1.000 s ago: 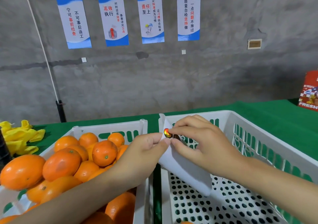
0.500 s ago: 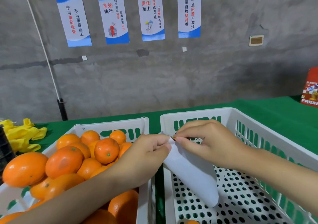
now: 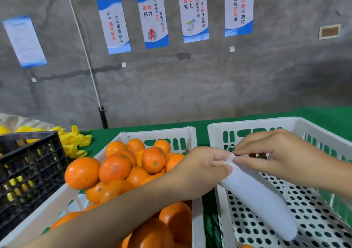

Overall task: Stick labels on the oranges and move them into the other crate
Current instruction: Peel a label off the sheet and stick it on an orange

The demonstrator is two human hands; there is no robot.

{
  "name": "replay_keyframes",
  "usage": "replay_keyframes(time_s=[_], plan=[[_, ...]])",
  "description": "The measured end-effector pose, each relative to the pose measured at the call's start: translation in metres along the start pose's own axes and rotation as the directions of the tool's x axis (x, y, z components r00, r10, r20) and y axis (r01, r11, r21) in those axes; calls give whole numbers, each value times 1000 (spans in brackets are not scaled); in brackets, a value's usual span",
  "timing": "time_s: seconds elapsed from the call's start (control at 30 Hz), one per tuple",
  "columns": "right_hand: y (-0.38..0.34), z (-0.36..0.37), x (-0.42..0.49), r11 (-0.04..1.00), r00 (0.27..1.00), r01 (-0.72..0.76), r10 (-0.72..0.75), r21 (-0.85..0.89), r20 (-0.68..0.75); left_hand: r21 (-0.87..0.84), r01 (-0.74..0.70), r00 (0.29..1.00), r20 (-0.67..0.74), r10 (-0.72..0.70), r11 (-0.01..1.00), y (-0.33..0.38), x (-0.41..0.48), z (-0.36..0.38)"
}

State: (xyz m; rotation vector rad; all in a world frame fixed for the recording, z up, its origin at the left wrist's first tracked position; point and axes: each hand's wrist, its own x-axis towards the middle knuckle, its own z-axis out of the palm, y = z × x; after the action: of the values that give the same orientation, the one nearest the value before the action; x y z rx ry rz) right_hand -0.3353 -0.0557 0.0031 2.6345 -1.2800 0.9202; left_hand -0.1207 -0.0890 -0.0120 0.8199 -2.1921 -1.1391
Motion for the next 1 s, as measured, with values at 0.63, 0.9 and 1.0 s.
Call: replay_keyframes(time_s=[0.63, 0.9, 1.0], plan=[[-14, 10, 3, 987, 962, -137, 153, 83, -227, 119, -93, 986, 151, 75, 989, -3, -2, 3], [-10, 20, 2, 955, 945, -201, 248, 220, -213, -35, -21, 984, 178, 27, 999, 0, -4, 4], [-6, 17, 2, 950, 931, -231, 279, 210, -236, -10, -61, 990, 126, 62, 998, 2, 1, -1]])
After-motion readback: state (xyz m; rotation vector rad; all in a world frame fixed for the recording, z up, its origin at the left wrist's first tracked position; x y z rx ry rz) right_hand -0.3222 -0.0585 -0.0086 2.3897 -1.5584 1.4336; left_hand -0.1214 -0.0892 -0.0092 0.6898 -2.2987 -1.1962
